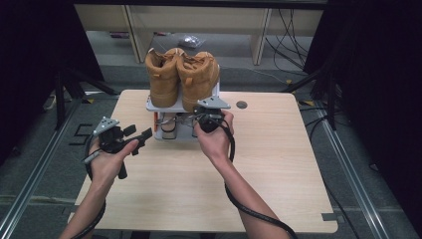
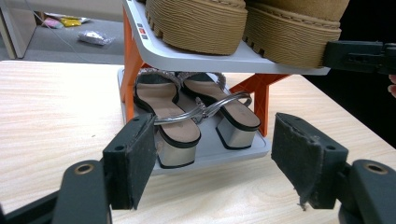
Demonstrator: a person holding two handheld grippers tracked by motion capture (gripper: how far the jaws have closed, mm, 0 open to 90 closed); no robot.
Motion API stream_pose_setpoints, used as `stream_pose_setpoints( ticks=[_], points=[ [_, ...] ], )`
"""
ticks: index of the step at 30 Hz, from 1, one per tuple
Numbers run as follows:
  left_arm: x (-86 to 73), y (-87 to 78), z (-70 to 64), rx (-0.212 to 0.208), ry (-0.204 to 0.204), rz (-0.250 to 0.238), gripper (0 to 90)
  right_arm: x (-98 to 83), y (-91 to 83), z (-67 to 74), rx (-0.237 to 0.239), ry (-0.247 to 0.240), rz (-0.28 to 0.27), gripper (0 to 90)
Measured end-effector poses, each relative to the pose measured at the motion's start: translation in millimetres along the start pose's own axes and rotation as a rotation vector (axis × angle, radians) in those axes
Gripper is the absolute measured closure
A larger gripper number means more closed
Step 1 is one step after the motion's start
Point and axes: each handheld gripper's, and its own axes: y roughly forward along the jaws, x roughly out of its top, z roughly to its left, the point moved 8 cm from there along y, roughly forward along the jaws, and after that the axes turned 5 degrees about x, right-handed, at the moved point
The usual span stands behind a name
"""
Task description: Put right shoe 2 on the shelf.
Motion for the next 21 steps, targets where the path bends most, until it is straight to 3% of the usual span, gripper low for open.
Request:
stream_pose_setpoints(
  ticks=[5,6,9,14,17,18,21],
  points=[
    [-1.3,1.3,-0.8,-0.003,0.004,0.007,30.0,0.4,0.4,-3.4,-0.021,-0.012,-0.001,90.0],
    [-1.4,1.6,-1.1,-0.004,0.005,0.008,29.9,0.0,0.9,-2.4,-0.015,0.005,0.003,90.0],
    [-1.6,1.8,-1.7,-0.006,0.004,0.009,29.9,0.7,0.8,-6.3,-0.031,-0.004,-0.004,90.0],
    [-2.3,3.1,-1.4,-0.005,0.001,0.013,29.9,0.1,0.1,-11.6,-0.040,0.022,0.003,90.0],
    [-2.1,3.2,-1.8,-0.006,0.003,0.012,29.9,0.9,0.3,-15.4,-0.053,0.002,-0.004,90.0],
    [-2.2,3.2,-1.9,-0.006,0.002,0.013,29.9,0.3,0.1,-14.0,-0.043,0.025,0.007,90.0],
    [-3.1,3.6,-2.1,-0.007,0.005,0.017,29.9,-0.1,0.3,-16.1,-0.051,0.023,0.014,90.0]
  ],
)
